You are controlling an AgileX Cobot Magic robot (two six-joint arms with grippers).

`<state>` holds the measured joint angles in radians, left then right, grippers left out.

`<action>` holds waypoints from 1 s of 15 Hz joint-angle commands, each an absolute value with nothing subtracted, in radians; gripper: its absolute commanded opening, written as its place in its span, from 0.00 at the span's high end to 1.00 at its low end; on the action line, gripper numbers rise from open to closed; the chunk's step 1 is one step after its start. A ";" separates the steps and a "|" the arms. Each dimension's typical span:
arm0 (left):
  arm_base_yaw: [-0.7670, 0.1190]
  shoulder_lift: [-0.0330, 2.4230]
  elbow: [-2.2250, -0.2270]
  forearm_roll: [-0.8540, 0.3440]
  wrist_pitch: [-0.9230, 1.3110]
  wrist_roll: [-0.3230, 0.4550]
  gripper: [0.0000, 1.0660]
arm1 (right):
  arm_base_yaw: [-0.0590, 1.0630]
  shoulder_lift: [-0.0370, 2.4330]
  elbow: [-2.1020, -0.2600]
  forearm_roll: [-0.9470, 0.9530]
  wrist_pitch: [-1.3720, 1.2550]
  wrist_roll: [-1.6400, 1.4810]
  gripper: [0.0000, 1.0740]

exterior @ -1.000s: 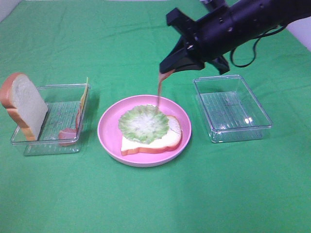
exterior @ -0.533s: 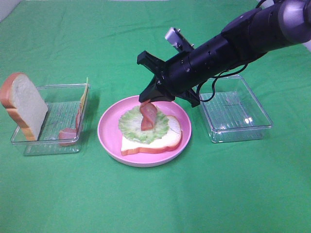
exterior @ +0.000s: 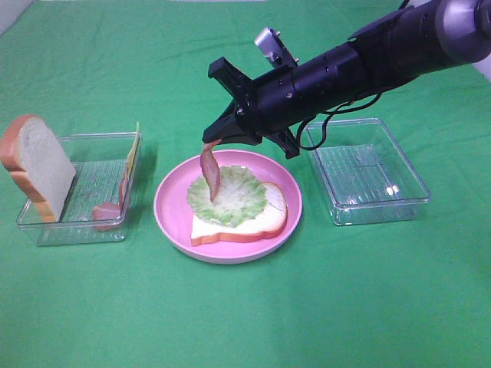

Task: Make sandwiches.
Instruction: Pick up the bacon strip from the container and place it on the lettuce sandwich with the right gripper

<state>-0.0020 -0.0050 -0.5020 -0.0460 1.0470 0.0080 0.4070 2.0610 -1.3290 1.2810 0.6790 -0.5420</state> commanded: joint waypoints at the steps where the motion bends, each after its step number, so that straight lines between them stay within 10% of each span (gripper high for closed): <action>1: -0.001 -0.024 -0.501 -0.051 1.038 0.009 0.40 | 0.409 2.080 -1.357 1.345 0.728 -0.604 1.00; 12: -0.001 -0.024 -0.501 -0.051 1.038 0.009 0.40 | 0.405 2.114 -1.372 0.951 0.636 -0.312 1.00; 15: -0.001 -0.024 -0.501 -0.051 1.038 0.009 0.40 | 0.405 2.098 -1.372 0.742 0.631 -0.173 0.85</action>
